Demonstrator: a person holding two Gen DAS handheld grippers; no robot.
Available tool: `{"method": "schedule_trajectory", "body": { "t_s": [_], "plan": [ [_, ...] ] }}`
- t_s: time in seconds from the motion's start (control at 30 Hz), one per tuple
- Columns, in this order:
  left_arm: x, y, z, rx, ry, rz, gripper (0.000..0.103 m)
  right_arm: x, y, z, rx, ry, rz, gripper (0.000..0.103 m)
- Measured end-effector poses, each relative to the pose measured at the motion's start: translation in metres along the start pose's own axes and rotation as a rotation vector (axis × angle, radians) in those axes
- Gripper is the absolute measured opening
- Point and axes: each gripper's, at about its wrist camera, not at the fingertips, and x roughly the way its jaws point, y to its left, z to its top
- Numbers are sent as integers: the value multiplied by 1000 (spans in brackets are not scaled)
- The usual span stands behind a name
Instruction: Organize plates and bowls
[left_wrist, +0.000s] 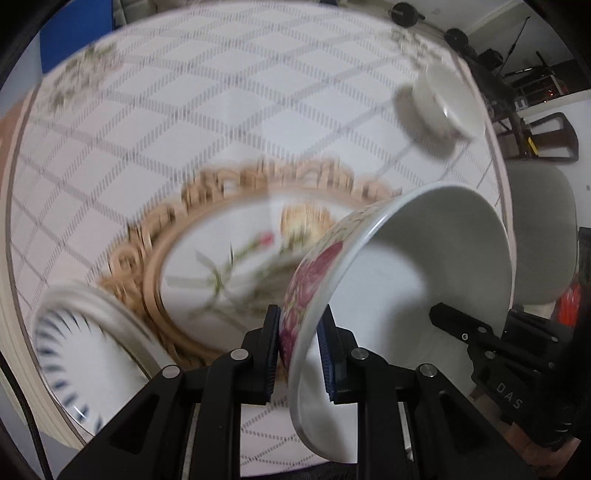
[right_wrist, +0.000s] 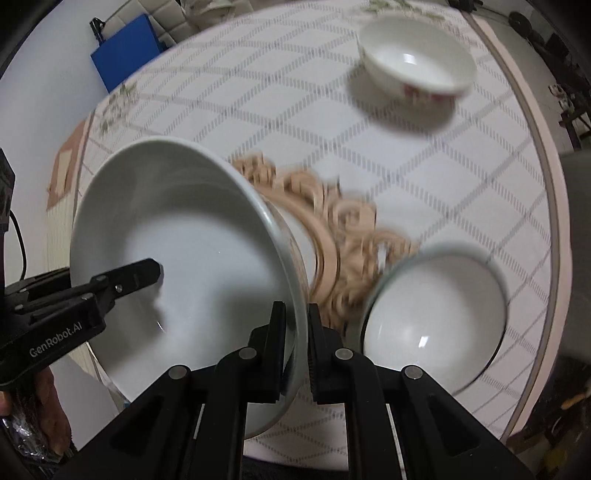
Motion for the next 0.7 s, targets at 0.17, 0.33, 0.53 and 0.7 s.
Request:
{"method": "schedule_trajectory", "body": {
  "t_s": [0.17, 0.33, 0.53, 0.7],
  "plan": [
    [26, 4, -28, -5, 45, 20, 17, 26, -2, -40, -2, 29, -13, 11],
    [45, 8, -42, -13, 79, 34, 17, 47, 0, -54, -14, 45, -33, 12],
    [52, 8, -48, -15, 88, 37, 17, 58, 1, -62, -16, 53, -51, 12],
    [49, 10, -45, -18, 80, 36, 17, 65, 5, -61, 1, 50, -49, 11]
  ]
}}
